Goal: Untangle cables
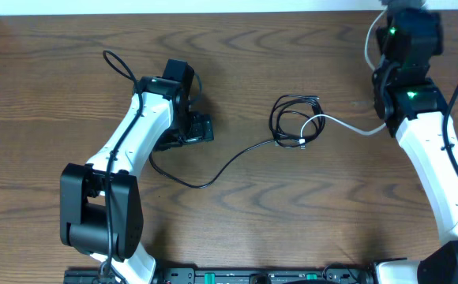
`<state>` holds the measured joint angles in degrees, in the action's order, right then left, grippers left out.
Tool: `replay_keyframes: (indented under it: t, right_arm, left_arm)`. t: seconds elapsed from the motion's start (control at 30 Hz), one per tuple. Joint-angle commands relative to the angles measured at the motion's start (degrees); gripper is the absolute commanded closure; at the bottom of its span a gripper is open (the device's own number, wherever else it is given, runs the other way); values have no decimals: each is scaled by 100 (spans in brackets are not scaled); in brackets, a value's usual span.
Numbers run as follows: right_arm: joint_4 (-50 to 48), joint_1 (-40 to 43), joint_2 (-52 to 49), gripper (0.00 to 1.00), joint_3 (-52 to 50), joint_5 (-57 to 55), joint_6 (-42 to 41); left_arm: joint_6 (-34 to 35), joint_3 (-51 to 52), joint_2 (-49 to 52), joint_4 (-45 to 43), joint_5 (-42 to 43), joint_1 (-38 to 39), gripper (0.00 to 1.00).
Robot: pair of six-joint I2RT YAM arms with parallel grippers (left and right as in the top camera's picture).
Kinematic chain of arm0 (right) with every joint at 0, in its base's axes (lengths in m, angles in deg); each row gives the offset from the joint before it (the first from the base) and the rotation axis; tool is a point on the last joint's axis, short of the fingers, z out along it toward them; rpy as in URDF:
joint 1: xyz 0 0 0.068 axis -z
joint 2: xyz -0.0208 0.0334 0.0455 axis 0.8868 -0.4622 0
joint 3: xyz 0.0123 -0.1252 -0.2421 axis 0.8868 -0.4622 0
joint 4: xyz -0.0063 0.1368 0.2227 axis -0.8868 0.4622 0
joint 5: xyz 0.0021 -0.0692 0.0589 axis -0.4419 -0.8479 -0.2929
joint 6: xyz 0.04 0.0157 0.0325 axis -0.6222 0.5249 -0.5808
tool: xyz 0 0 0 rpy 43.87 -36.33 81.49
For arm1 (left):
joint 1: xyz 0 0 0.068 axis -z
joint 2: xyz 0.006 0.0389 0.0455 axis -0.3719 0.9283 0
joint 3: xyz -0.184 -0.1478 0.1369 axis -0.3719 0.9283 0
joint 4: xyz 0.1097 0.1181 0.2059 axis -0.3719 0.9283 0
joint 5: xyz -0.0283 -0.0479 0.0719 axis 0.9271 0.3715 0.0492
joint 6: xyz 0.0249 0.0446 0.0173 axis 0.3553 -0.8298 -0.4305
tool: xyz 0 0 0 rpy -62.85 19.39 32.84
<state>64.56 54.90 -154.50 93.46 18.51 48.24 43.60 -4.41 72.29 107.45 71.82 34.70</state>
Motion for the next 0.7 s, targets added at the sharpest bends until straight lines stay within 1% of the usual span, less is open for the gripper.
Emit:
replay_keyframes:
  t: [0.0, 0.13, 0.27, 0.33, 0.4, 0.43, 0.47, 0.5, 0.53, 0.57, 0.6, 0.67]
  right_arm:
    - [560, 13, 72, 99, 44, 1036, -1054]
    - [1211, 52, 66, 99, 44, 1655, -1563]
    - [1606, 85, 66, 99, 42, 2116, -1941]
    - [1799, 90, 63, 99, 42, 2387, -2070]
    - [1954, 90, 55, 99, 42, 2632, -2094]
    - [1989, 87, 46, 99, 42, 2684, -2094]
    - [2026, 87, 35, 99, 42, 2734, -2096]
    - [2063, 87, 22, 99, 42, 2774, -2159]
    - [2116, 87, 4, 99, 42, 2824, -2240]
    - [2170, 90, -15, 99, 42, 2881, -2284]
    - [2243, 90, -33, 99, 42, 2935, -2312]
    - [2404, 90, -92, 99, 42, 3117, -2337]
  left_arm:
    - [7, -90, 52, 31, -37, -9, 2]
    - [11, -90, 52, -175, -35, -9, 2]
    - [15, -90, 52, -859, 2, -9, 2]
    - [7, -90, 52, -1368, 483, -4, 2]
    - [131, -90, 66, -1714, 1318, 11, 2]
    - [297, -90, 79, -1858, 1700, 46, 2]
    - [431, -90, 96, -1978, 1926, 94, 26]
    - [590, -90, 114, -2070, 2024, 162, 41]
    - [743, -90, 136, -2131, 2022, 243, 63]
    - [916, -90, 164, -2170, 1980, 341, 81]
    - [1169, -90, 190, -2190, 1908, 433, 92]
    - [1801, -90, 282, -2275, 1792, 664, 92]
